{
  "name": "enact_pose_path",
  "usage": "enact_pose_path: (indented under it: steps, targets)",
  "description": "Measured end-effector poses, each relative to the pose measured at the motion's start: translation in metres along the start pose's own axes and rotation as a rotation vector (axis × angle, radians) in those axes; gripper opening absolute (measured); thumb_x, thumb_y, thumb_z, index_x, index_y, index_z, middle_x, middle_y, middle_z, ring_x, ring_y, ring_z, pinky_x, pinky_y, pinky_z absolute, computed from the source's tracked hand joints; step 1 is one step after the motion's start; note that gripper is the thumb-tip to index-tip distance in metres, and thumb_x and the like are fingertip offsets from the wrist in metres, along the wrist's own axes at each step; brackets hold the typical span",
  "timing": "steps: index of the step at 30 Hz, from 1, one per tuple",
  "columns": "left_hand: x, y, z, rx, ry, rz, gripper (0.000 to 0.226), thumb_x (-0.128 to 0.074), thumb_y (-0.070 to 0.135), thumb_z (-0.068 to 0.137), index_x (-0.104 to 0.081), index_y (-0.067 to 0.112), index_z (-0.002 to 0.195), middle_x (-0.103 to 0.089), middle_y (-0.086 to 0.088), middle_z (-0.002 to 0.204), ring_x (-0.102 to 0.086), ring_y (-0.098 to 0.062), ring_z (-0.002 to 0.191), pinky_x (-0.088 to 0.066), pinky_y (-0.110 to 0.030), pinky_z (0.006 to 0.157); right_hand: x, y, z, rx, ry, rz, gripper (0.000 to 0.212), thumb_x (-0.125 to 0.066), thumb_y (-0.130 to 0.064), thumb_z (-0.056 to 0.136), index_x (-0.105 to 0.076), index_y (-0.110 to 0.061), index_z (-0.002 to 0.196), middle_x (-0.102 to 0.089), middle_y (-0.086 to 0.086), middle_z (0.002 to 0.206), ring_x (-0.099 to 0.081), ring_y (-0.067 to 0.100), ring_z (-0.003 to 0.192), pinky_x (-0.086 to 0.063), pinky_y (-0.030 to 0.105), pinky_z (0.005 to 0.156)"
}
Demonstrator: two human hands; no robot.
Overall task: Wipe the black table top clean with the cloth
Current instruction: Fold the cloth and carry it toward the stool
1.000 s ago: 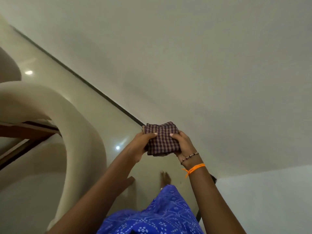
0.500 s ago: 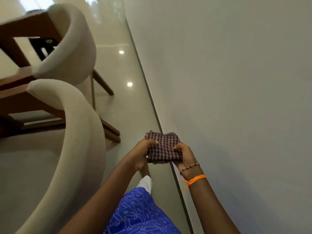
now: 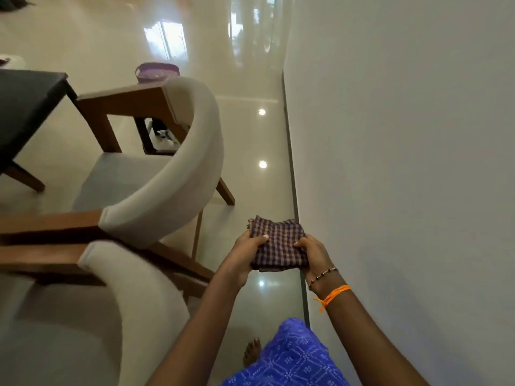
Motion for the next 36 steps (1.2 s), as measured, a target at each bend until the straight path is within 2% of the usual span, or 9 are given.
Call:
enact_pose_path:
  steps: [5, 11, 16, 19, 23, 28, 31, 34, 36]
  targets:
    - [0.0, 0.057, 0.063, -0.022, 0.006, -0.017, 0.04, -0.046, 0.016, 0.095, -0.042, 0.013, 0.135, -0.058, -0.009, 0.124, -0.058, -0.025, 0.108, -0.051, -0.037, 0.086, -0.032, -0.049, 0.07, -0.005, -0.028, -0.011, 0.027, -0.034, 0.012, 0.084, -0.054, 0.001, 0.1, -0.057, 0.013, 0.082, -0.055, 0.021, 0.072, -0.045, 0.029, 0.058]
    - [-0.025, 0.146, 0.167, -0.073, 0.09, 0.011, 0.039, -0.044, 0.013, 0.095, -0.043, 0.011, 0.133, -0.059, -0.006, 0.117, -0.059, -0.02, 0.1, -0.052, -0.034, 0.079, -0.065, -0.134, 0.186, 0.01, -0.038, -0.011, 0.029, -0.033, 0.012, 0.084, -0.054, 0.001, 0.101, -0.057, 0.013, 0.086, -0.055, 0.024, 0.075, -0.046, 0.032, 0.062]
    - [-0.049, 0.234, 0.255, -0.111, 0.15, 0.065, 0.042, -0.042, 0.007, 0.091, -0.043, 0.014, 0.133, -0.059, -0.006, 0.115, -0.058, -0.022, 0.101, -0.05, -0.034, 0.078, -0.094, -0.212, 0.283, -0.011, 0.014, -0.022, 0.024, -0.037, 0.01, 0.081, -0.049, -0.006, 0.068, -0.051, 0.01, 0.073, -0.049, 0.021, 0.065, -0.039, 0.029, 0.056]
    - [-0.054, 0.28, 0.297, -0.121, 0.154, 0.069, 0.043, -0.04, 0.004, 0.089, -0.044, 0.016, 0.13, -0.059, -0.004, 0.113, -0.057, -0.019, 0.098, -0.048, -0.03, 0.069, -0.112, -0.251, 0.334, -0.008, 0.03, -0.039, 0.025, -0.04, 0.01, 0.081, -0.05, -0.006, 0.065, -0.052, 0.009, 0.071, -0.05, 0.02, 0.064, -0.04, 0.029, 0.055]
    - [-0.051, 0.333, 0.358, -0.123, 0.178, 0.037, 0.053, -0.038, -0.004, 0.079, -0.044, 0.013, 0.129, -0.057, -0.009, 0.117, -0.054, -0.027, 0.106, -0.05, -0.04, 0.084, -0.145, -0.3, 0.401, -0.006, -0.01, -0.084, 0.023, -0.042, 0.007, 0.082, -0.051, -0.007, 0.066, -0.053, 0.008, 0.073, -0.051, 0.02, 0.066, -0.042, 0.03, 0.057]
    - [-0.036, 0.401, 0.451, -0.117, 0.246, -0.053, 0.039, -0.041, 0.002, 0.086, -0.045, 0.014, 0.123, -0.057, -0.01, 0.116, -0.055, -0.027, 0.105, -0.05, -0.041, 0.086, -0.198, -0.352, 0.5, -0.01, -0.066, -0.129, 0.015, -0.043, 0.003, 0.085, -0.056, -0.003, 0.088, -0.056, 0.009, 0.084, -0.054, 0.02, 0.074, -0.043, 0.03, 0.056]
    - [-0.024, 0.442, 0.503, -0.101, 0.283, -0.088, 0.031, -0.043, 0.01, 0.091, -0.045, 0.013, 0.123, -0.057, -0.008, 0.111, -0.055, -0.025, 0.101, -0.05, -0.038, 0.082, -0.234, -0.381, 0.557, -0.041, -0.101, -0.154, 0.033, -0.041, 0.004, 0.086, -0.051, 0.004, 0.117, -0.056, 0.017, 0.106, -0.056, 0.028, 0.088, -0.047, 0.032, 0.061]
    - [-0.01, 0.489, 0.554, -0.087, 0.303, -0.116, 0.033, -0.041, 0.009, 0.091, -0.046, 0.011, 0.123, -0.058, -0.009, 0.111, -0.055, -0.027, 0.101, -0.05, -0.041, 0.084, -0.274, -0.415, 0.61, -0.048, -0.113, -0.186, 0.038, -0.039, 0.006, 0.085, -0.048, 0.006, 0.122, -0.056, 0.022, 0.117, -0.055, 0.036, 0.105, -0.049, 0.038, 0.073]
    - [0.001, 0.529, 0.591, -0.106, 0.321, -0.152, 0.033, -0.04, 0.007, 0.089, -0.046, 0.013, 0.121, -0.058, -0.007, 0.107, -0.056, -0.026, 0.099, -0.051, -0.038, 0.077, -0.306, -0.444, 0.652, -0.044, -0.125, -0.202, 0.034, -0.039, 0.007, 0.085, -0.051, 0.004, 0.116, -0.058, 0.019, 0.109, -0.056, 0.033, 0.098, -0.049, 0.037, 0.071]
Point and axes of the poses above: each hand's wrist, its own z-axis towards the middle knuckle, its own x-axis out of the back of the hand, y = z × x, the point moved 2 cm from there along z, towards the middle knuckle
